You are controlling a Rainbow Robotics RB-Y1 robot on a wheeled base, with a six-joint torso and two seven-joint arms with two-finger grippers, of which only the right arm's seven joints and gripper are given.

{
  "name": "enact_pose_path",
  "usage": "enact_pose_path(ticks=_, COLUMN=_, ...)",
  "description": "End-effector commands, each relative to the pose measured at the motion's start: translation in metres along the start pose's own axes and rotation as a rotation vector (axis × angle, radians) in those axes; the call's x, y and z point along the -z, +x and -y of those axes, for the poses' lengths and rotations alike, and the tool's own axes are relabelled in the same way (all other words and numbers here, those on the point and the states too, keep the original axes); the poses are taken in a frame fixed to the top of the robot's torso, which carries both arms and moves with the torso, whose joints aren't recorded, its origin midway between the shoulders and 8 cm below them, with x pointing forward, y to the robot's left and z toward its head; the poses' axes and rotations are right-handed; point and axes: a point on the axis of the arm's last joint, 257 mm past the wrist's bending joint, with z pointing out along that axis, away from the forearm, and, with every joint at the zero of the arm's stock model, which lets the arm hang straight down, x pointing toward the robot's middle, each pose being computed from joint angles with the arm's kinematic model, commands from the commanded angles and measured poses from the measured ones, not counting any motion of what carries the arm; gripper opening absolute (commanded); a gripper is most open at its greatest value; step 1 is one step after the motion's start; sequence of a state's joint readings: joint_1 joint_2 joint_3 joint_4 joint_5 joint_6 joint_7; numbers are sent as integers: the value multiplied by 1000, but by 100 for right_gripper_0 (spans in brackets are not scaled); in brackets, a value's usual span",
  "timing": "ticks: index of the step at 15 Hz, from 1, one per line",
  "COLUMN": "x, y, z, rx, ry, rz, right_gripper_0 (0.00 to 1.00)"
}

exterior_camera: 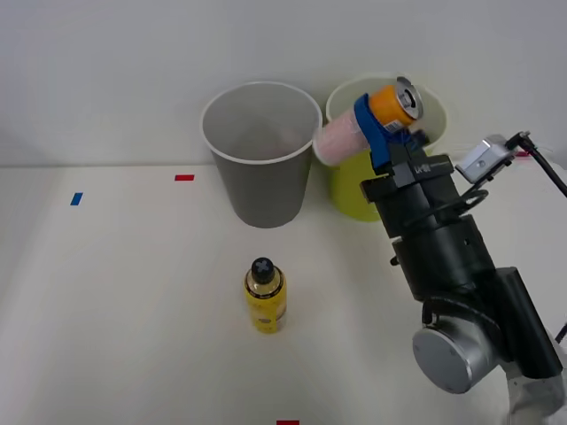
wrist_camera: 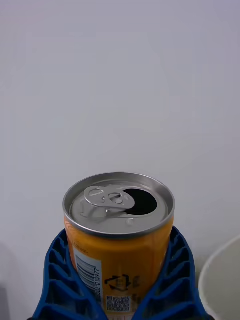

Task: Put cans in the gray bin, plastic bottles in the light green bin

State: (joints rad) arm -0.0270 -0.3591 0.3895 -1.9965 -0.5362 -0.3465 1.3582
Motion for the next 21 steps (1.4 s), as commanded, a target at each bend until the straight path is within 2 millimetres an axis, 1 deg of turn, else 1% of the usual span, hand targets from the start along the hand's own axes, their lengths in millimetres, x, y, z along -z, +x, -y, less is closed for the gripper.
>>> enact_pose_path(ticks=1, x=-39, y=2, z=-18, rx=21, ry=-33, rz=-35, right_gripper_0=0)
enact_pose_path(ticks=2, x=-57, y=4, z=-29, rx=19, ry=-43, rz=-55, right_gripper_0=0)
enact_pose_path(ticks=4, x=-83, y=6, z=-38, rx=27, ry=-47, rz=-94, right_gripper_0=0)
enact_pose_path(ticks=6, x=-104, y=10, z=-41, rx=54, ry=-33, rz=-151, right_gripper_0=0)
enact_pose_path(ticks=8, x=-117, y=13, z=-43, rx=67, ry=-20, rz=-193, right_gripper_0=0)
enact_pose_path(ticks=11, x=-128, y=19, z=-47, rx=84, ry=-7, rz=-244, right_gripper_0=0)
enact_pose_path(ticks=13, x=-138, y=34, z=-47, rx=88, ry=-6, rz=-262, right_gripper_0=0)
enact_pose_path(ticks=14, x=-147, y=45, z=-44, rx=93, ry=-3, rz=-265, right_gripper_0=0)
enact_pose_path(ticks=16, x=-159, y=59, z=-38, rx=123, ry=3, rz=-270, right_gripper_0=0)
enact_pose_path(ticks=17, x=-161, y=68, z=-36, rx=146, ry=8, rz=-284, right_gripper_0=0)
enact_pose_path(ticks=18, x=-162, y=72, z=-33, rx=216, ry=11, rz=-291, right_gripper_0=0)
enact_pose_path(ticks=21, x=-161, y=78, z=-37, rx=251, ry=2, rz=-302, right_gripper_0=0)
